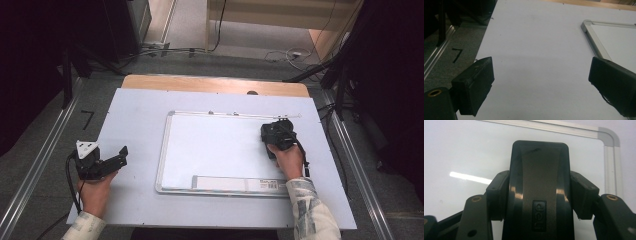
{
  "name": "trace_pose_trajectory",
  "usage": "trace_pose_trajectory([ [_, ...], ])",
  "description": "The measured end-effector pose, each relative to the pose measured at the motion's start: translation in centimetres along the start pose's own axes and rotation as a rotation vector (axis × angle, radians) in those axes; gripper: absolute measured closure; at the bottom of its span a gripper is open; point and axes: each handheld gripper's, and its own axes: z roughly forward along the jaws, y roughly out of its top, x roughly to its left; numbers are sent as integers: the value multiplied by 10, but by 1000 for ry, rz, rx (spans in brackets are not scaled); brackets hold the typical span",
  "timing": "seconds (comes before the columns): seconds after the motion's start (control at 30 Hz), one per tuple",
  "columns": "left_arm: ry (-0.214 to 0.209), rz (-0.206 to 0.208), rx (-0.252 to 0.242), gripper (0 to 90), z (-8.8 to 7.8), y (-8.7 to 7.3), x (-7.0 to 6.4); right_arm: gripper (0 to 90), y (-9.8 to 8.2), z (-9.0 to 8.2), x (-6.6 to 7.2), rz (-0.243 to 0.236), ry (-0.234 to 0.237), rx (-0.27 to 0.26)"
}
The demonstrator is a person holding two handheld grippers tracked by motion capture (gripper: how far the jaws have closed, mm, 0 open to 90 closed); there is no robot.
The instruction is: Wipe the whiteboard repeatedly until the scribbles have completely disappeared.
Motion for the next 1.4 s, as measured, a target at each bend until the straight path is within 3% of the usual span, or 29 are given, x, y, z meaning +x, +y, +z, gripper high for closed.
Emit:
trace_pose_trajectory([
  [0.13,0,-2,2,69,0,-1,2,376,-1,0,-15,44,-24,1],
  [0.2,0,-6,4,69,1,-1,3,376,-1,-1,-16,44,-31,1],
  [0.73,-16,13,1,69,4,2,-5,376,-7,-3,35,-42,29,-22],
  [0.9,-15,5,0,69,2,1,-2,376,-4,0,25,-23,26,-28],
  [1.2,-1,-6,-2,69,-2,-1,3,376,2,5,-12,59,-21,-31],
  [1.4,10,-7,1,69,-2,-1,3,376,4,7,-12,59,-39,-37],
])
